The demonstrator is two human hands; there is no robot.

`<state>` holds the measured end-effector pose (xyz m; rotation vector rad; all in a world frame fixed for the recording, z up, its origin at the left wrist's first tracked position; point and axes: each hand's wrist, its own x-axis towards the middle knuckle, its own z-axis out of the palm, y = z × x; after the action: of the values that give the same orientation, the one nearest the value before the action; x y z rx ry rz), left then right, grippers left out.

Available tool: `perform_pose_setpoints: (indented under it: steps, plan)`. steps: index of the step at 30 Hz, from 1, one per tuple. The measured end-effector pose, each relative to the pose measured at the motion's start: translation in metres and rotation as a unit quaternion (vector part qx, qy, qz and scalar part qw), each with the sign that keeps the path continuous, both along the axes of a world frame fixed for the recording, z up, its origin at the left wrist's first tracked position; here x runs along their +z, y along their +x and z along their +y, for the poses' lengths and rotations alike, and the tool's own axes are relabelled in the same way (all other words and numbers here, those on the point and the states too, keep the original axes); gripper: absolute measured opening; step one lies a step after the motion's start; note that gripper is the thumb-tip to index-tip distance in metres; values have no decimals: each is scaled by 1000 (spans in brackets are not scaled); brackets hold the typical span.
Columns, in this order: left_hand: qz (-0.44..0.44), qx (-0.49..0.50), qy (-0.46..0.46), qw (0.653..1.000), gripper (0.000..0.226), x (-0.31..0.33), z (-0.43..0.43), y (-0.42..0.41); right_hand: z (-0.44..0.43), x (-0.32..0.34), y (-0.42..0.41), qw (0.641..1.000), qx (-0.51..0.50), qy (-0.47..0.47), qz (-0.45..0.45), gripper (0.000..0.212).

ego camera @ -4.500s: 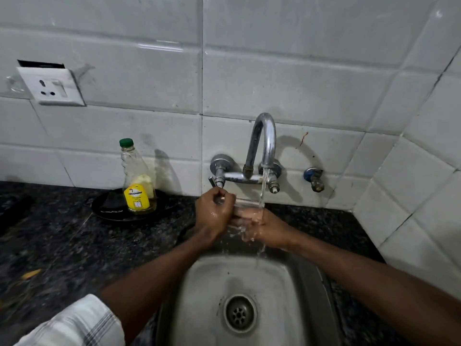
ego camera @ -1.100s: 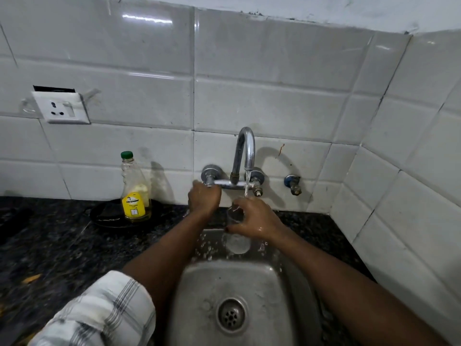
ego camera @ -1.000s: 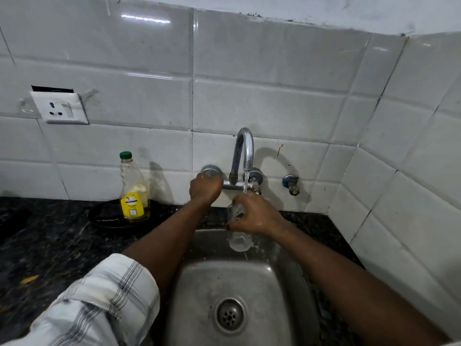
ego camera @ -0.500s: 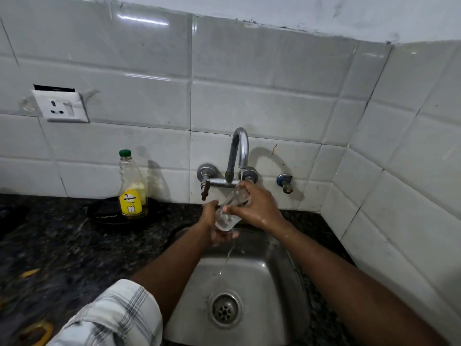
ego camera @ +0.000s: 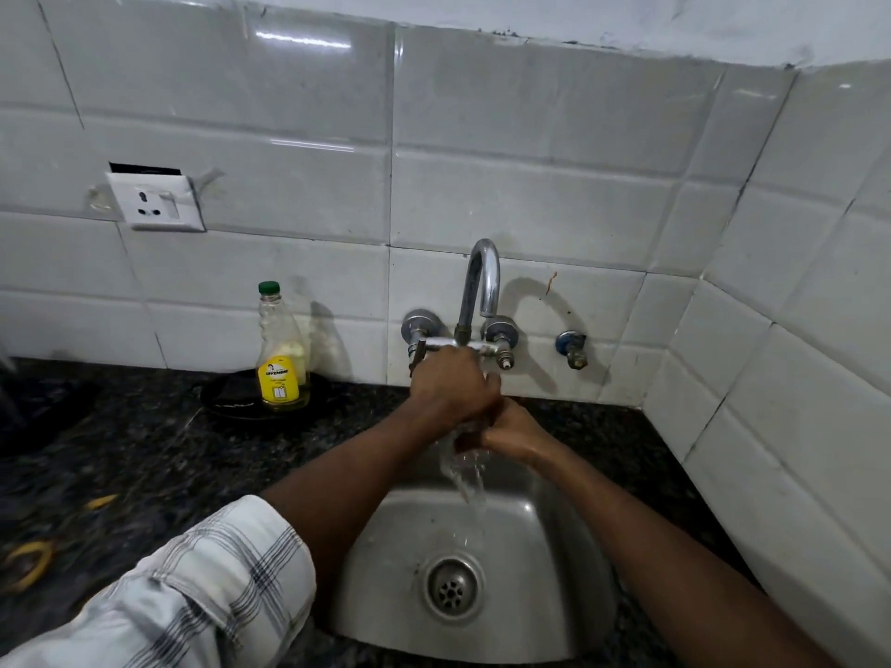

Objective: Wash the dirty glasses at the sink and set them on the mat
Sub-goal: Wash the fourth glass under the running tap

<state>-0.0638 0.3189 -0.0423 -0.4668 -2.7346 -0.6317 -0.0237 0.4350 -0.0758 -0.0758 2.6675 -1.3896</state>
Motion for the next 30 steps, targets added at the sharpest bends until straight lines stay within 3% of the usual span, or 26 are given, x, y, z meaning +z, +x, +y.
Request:
perform_pose_setpoints:
  steps: [3,7,9,12,17,19,24,26,30]
  plan:
    - [10,-13,32,999,52,2,-6,3,-8,-6,-4,998,-20,-48,30,62]
    - [-77,4,269,960,57,8,-25,-2,-15,-13,0,993,-61,-56,82,77]
    - [-121,67,320,937,53,-4,-39,-10,-20,-19,5,992,-71,-51,94,80]
    - [-182,125,254,942,23,-37,-66,-10,-29,-31,6,988,-88,-59,111,77]
    - [-242,171,171,940,20,-72,-96,-1,-48,-42,-4,990,-58,-31,125,69]
    - [-250,175,156,939,16,-78,-107,1,-61,-47,-4,990,-50,-61,118,66]
    - [-246,210,129,937,29,-85,-149,9,-105,-63,-23,984,29,-176,24,78]
    - [-251,239,134,928,30,-90,-177,9,-133,-73,-33,967,20,-249,-54,83]
    - [-254,277,156,913,25,-96,-240,10,-199,-86,-54,920,-8,-361,-152,69]
